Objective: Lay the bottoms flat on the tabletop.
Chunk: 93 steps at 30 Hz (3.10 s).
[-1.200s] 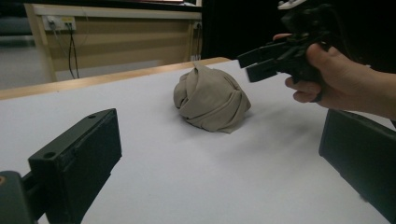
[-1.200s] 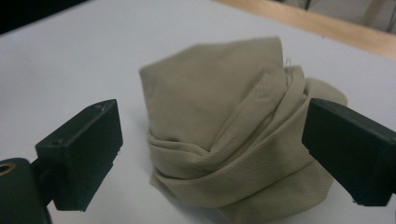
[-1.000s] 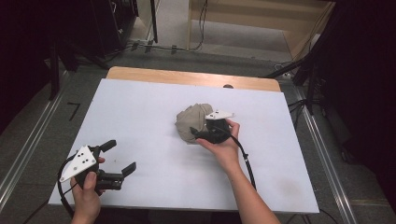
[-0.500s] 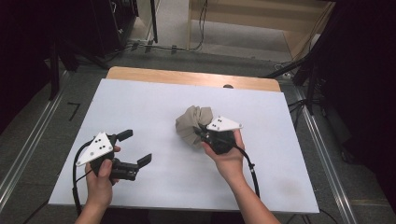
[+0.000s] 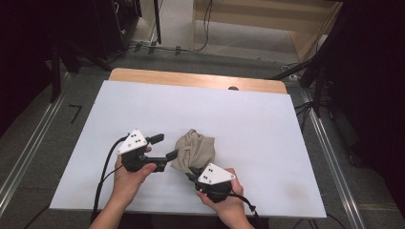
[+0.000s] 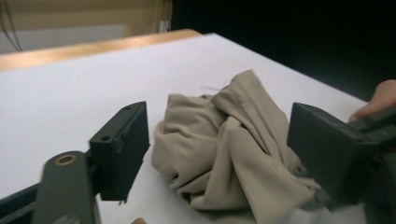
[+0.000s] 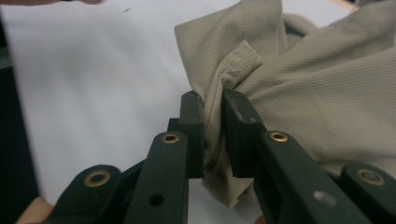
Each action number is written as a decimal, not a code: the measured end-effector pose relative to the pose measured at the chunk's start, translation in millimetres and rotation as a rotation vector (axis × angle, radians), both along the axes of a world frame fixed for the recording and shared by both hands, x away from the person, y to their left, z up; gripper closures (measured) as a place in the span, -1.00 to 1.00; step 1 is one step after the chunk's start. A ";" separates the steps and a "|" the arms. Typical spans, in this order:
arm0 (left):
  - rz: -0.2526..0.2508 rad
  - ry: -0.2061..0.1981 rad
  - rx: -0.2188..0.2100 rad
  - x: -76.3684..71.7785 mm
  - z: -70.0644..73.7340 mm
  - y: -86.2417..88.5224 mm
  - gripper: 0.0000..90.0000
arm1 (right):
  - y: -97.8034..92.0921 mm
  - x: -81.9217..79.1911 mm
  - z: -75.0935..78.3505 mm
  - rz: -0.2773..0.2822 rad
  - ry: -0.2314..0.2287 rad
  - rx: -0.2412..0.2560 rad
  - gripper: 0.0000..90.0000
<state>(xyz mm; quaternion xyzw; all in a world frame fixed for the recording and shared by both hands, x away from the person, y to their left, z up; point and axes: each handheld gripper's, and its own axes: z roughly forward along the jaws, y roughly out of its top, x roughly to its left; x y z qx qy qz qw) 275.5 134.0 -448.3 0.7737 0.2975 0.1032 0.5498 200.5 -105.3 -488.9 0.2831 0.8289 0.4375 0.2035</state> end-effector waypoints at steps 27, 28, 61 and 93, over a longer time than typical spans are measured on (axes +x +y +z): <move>-0.149 0.185 0.112 -18.0 -34.9 2.5 0.98 | -36.0 35.8 -5.1 -0.125 0.150 0.109 0.72; -0.149 0.185 0.112 -18.0 -34.9 2.5 0.98 | -39.7 34.4 -2.0 -0.128 0.139 0.114 0.81; -0.064 0.123 0.171 -14.8 -24.5 12.4 -0.30 | -76.4 22.9 6.9 -0.154 0.113 0.162 -0.26; 0.100 0.181 -0.122 22.4 -5.2 82.7 0.95 | -49.5 50.4 11.8 -0.255 0.115 0.156 0.70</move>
